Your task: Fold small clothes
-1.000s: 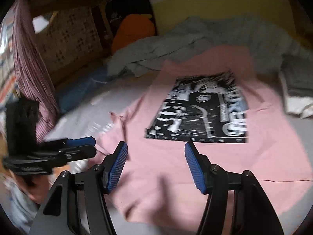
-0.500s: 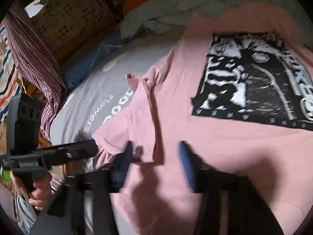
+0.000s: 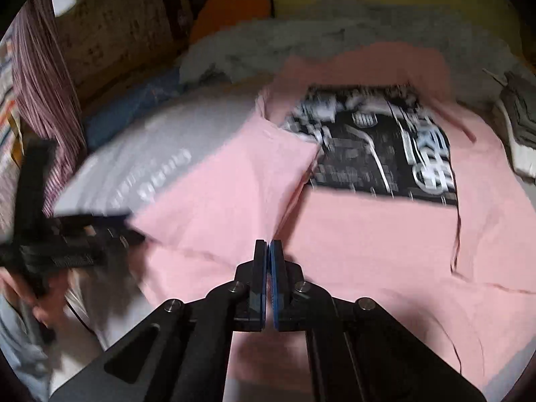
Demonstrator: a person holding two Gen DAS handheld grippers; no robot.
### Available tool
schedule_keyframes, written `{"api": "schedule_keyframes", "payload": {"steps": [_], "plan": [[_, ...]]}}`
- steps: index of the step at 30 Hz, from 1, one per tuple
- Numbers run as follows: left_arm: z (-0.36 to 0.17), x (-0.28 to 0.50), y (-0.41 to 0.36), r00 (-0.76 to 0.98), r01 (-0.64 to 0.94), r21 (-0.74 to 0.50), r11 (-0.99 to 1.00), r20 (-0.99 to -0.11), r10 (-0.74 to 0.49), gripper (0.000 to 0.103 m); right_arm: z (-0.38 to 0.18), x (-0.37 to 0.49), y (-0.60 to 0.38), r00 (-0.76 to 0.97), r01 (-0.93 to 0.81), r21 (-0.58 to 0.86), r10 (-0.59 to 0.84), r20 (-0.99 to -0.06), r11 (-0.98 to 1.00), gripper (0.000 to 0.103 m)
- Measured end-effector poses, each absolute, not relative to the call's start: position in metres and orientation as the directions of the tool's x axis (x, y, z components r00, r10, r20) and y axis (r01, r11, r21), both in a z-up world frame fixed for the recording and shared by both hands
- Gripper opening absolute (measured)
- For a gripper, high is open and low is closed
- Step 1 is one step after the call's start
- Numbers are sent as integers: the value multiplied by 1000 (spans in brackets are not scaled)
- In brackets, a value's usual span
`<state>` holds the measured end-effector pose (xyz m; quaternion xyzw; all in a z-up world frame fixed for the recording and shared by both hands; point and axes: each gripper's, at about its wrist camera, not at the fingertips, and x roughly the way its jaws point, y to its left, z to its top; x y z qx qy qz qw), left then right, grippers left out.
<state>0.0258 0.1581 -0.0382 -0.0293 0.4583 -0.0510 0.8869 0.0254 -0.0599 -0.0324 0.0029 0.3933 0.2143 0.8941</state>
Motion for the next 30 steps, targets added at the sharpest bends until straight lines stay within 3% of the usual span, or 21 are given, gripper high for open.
{"api": "schedule_keyframes", "payload": {"steps": [1,2,4,5,8,11,13,15,17,21,24,28,30], "plan": [[-36,24,157,595,47,-92,995,-797,-102,45,-36,25,-61,599,-374,156,366,-712,914,2],[-34,25,154,609,24,-97,995,-788,-91,25,-38,26,-62,598,-371,152,361,-715,916,2],[-33,20,160,623,-19,-162,987,-774,-115,7,-38,30,-66,591,-361,186,379,-712,914,7],[-33,17,166,627,-35,-217,976,-765,-148,3,-38,32,-68,588,-356,199,385,-711,913,19],[-41,10,181,626,-83,-261,962,-765,-153,3,-33,35,-76,596,-347,223,397,-698,911,48],[-41,7,184,629,-95,-291,952,-759,-169,3,-27,32,-83,633,-339,180,365,-683,924,49],[-30,1,180,669,-67,-277,958,-725,-163,6,-23,29,-95,663,-312,140,320,-677,940,49],[-2,-11,170,755,38,-257,966,-625,-196,23,-17,23,-111,699,-273,111,276,-660,956,51],[32,-19,160,820,140,-234,962,-517,-245,66,-10,14,-137,747,-196,79,201,-634,977,60],[57,6,154,803,184,-278,943,-511,-307,69,1,5,-187,785,-88,94,127,-607,992,62],[52,53,141,723,203,-292,935,-599,-344,69,15,11,-218,809,-40,44,58,-585,998,62],[24,123,130,706,102,-219,970,-671,-226,65,31,36,-256,817,-21,62,53,-574,998,75],[9,152,127,696,84,-184,979,-692,-190,66,25,62,-273,767,-55,140,132,-628,989,78]]}}
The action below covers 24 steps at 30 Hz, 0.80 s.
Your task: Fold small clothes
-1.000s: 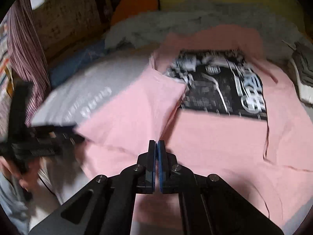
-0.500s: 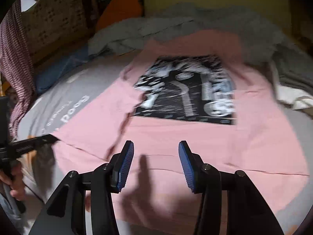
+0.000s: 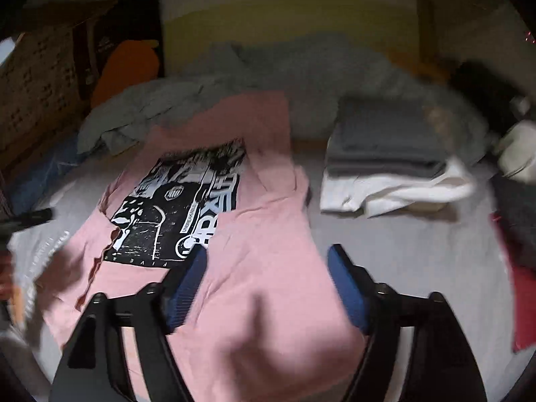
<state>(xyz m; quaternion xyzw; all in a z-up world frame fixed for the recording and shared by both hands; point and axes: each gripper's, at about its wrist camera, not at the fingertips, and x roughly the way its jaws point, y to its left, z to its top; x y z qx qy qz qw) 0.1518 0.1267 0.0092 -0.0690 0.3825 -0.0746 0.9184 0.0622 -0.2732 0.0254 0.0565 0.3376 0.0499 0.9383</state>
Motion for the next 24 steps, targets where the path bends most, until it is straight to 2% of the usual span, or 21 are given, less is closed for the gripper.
{"api": "schedule_keyframes", "payload": {"steps": [2,4,7,9,10,12,13,16,19,24], "plan": [[-9,176,130,613,119,-278,953,-734,-291,66,12,83,-287,707,-33,231,186,-683,972,78],[-24,190,137,574,81,-359,930,-746,-339,66,2,86,-300,714,19,282,185,-676,959,78],[-33,198,142,562,67,-403,913,-741,-368,63,-13,79,-314,728,66,292,154,-668,954,78],[-35,203,144,555,84,-431,898,-729,-401,34,-22,79,-324,718,95,315,154,-679,944,78],[-37,206,145,546,75,-421,904,-741,-390,6,-25,80,-328,713,96,337,172,-680,937,78],[-34,209,148,564,73,-401,913,-739,-369,7,-29,84,-333,694,70,382,230,-682,921,78],[-32,207,149,581,75,-393,917,-729,-360,3,-31,86,-332,690,61,388,242,-682,920,78],[-29,206,151,619,33,-299,954,-743,-254,4,-33,86,-328,698,63,319,187,-691,946,78],[-39,211,155,607,15,-273,962,-762,-226,4,-33,86,-326,704,63,259,141,-696,964,78],[-37,203,154,628,31,-238,971,-751,-204,9,-35,87,-336,648,37,320,221,-728,947,78]]}}
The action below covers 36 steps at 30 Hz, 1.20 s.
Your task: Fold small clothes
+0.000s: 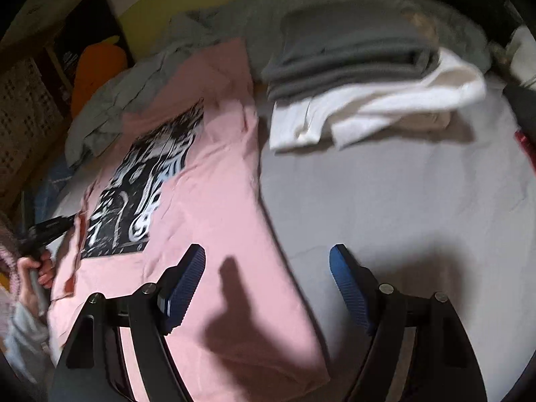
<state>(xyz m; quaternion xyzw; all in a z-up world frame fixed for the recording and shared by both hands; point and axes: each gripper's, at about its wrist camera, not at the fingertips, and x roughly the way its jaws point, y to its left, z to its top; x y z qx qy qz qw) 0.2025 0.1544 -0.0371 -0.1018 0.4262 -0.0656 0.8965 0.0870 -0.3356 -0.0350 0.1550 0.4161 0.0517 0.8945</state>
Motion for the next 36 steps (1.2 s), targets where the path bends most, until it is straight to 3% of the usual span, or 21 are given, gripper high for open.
{"api": "schedule_keyframes", "payload": {"steps": [5,7,11,12,14,15,16,20,23,25,28,31,33,35,36], "plan": [[-16,171,144,682,48,-157,986,-716,-147,28,-23,68,-341,689,44,275,170,-704,960,78],[-3,151,139,709,52,-114,992,-696,-118,42,-22,59,-344,698,39,285,178,-693,958,78],[15,106,134,761,40,-106,994,-642,-99,45,-39,46,-350,659,50,322,211,-722,946,75],[16,97,133,762,50,-122,991,-637,-117,45,-41,43,-349,657,49,318,209,-724,947,69],[16,86,130,767,63,-126,990,-629,-128,45,-41,37,-343,652,25,279,196,-732,960,20],[16,84,129,770,48,-112,993,-628,-108,45,-42,35,-340,641,1,278,213,-737,960,7],[15,82,129,769,30,-105,994,-633,-91,44,-43,33,-336,633,-19,278,227,-740,960,4],[10,68,138,744,12,-185,983,-655,-132,43,-40,13,-331,675,-1,229,170,-718,973,3],[-8,50,141,697,-55,-168,984,-712,-82,43,-54,-1,-354,675,47,336,218,-704,941,2],[-23,31,147,674,-64,-251,966,-725,-144,43,-55,-4,-362,676,59,392,253,-693,918,3],[-30,-2,149,683,-81,-322,943,-707,-183,43,-47,-9,-354,693,54,329,201,-692,943,3],[-29,-29,145,693,-90,-331,939,-698,-179,45,-43,-18,-355,706,40,360,229,-670,932,13],[-36,-35,146,658,-93,-381,920,-717,-230,45,-42,-25,-359,719,40,402,253,-647,915,26],[-39,-40,147,654,-86,-433,897,-704,-278,45,-43,-33,-365,728,35,463,295,-619,886,52],[-40,-40,146,647,-82,-447,891,-704,-294,45,-43,-35,-367,729,22,494,325,-603,869,52]]}}
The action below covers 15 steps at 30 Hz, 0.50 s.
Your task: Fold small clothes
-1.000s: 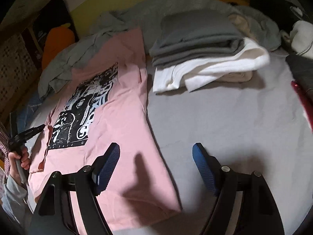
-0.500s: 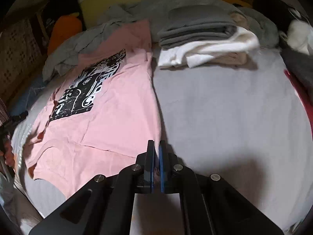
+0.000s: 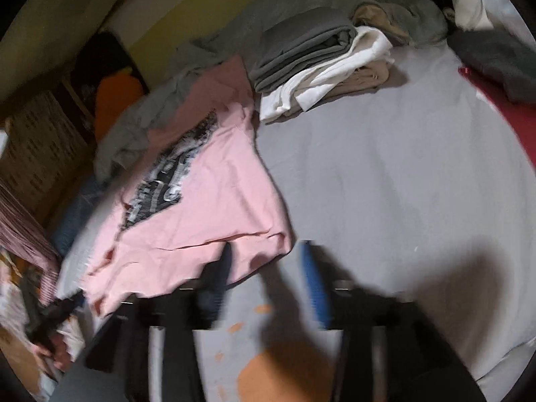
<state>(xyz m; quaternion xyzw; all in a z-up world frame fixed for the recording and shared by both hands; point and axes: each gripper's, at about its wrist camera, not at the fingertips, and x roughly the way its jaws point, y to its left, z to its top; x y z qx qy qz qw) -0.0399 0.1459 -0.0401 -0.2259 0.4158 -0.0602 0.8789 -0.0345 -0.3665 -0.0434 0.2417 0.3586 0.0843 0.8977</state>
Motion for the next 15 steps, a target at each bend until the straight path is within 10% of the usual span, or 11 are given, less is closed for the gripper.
{"api": "schedule_keyframes", "payload": {"steps": [6,9,15], "plan": [[-48,-47,137,621,-91,-501,861,-704,-344,43,-64,-24,-348,595,-86,686,589,-546,723,52],[-49,-37,125,593,-76,-477,876,-728,-344,13,-68,-20,-326,551,-129,680,622,-556,722,52],[-55,-29,122,611,-51,-550,834,-678,-409,17,-68,-10,-311,595,-107,655,576,-560,748,52]]}}
